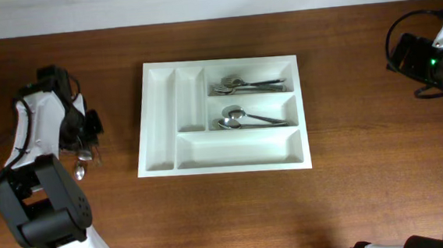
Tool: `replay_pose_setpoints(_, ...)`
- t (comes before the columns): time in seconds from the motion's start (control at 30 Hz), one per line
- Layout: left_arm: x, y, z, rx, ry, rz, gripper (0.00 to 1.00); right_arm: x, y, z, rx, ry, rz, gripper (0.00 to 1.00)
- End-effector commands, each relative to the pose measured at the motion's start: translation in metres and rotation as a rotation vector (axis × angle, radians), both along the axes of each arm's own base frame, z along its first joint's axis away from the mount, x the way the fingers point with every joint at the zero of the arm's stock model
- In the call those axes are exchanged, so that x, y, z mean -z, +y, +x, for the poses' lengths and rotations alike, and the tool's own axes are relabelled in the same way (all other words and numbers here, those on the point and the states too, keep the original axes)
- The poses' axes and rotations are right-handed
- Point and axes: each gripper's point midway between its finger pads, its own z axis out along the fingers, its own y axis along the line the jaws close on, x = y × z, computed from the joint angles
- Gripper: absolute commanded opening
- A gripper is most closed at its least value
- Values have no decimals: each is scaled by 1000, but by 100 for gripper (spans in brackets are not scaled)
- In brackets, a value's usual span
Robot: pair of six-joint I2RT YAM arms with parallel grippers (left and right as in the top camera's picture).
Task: Pack container
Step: 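Carry the tongs into the tray's long left compartment and release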
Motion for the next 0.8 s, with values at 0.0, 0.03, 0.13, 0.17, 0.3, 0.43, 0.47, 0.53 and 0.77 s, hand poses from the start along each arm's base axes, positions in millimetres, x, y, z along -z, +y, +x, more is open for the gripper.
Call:
replay_pose_setpoints(0.0,-29,-12,21,125,-65,7,2,2,-1,0,6,2,12,99)
replay_pose_setpoints(0.03,-37,-18,26,171,-81,7,2,2,-1,0,6,2,12,99)
replay_pose_setpoints(0.13,-63,-46,47,373,-157,-1,2,2,-1,0,7,2,13,99)
replay_pose_setpoints(0.17,-71,-56,54,452,-184,12,2,2,-1,0,6,2,12,99)
replay_pose_setpoints(0.3,-95,-100,74,745,-263,56,2,2,-1,0,6,2,13,99)
replay_pose_setpoints(0.43,-100,-141,80,812,-306,53,2,2,-1,0,7,2,13,98)
replay_pose_setpoints(0.47,-99,-149,79,773,-306,40,2,2,-1,0,6,2,12,99)
replay_pose_setpoints(0.53,-97,-160,76,700,-299,17,2,2,-1,0,6,2,12,99)
replay_pose_setpoints(0.77,-89,-174,58,595,-234,-17,2,2,-1,0,6,2,13,99)
